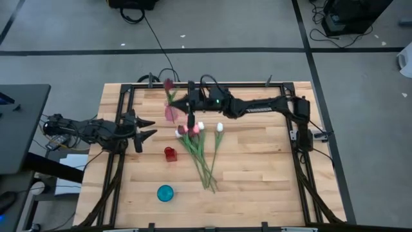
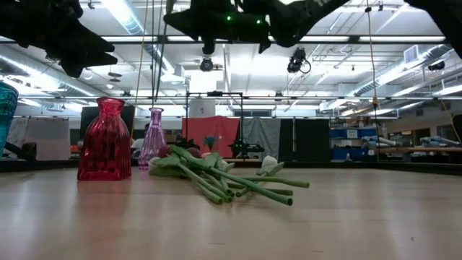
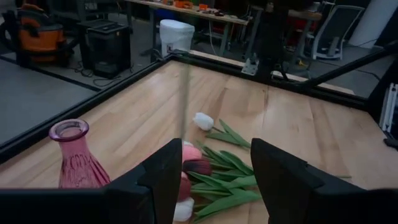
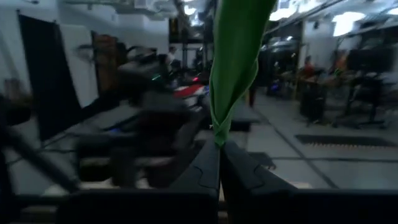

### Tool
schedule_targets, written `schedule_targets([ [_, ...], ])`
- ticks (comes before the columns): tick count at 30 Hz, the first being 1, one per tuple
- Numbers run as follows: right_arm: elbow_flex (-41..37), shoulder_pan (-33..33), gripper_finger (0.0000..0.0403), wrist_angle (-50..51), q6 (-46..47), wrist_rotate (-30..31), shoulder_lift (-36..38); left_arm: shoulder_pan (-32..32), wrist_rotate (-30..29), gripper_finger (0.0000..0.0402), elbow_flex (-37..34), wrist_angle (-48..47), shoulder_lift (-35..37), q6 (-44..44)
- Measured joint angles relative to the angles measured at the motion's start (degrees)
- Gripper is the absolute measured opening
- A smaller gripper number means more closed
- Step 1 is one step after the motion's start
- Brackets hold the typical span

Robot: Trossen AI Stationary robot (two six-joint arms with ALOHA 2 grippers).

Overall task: Sort flowers into vase by color
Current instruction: Put the right red flower into the pink vase

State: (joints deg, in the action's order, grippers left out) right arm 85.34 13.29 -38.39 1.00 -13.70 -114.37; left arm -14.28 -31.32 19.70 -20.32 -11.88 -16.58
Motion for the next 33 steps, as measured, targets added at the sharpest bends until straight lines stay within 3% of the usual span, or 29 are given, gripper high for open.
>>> schedule_targets([
  [14,12.4,5.7,0.0012,-0.7,-4.8,-2.9,-9.5,0.0,-5.3,0.0197,0.0,-1.5,0.3,1.4],
  [33,13.1,7.2,0.0012,2.4,-3.6,-2.6,-8.3,0.0,-6.7,0.0197,0.0,-1.5,0.3,1.6],
])
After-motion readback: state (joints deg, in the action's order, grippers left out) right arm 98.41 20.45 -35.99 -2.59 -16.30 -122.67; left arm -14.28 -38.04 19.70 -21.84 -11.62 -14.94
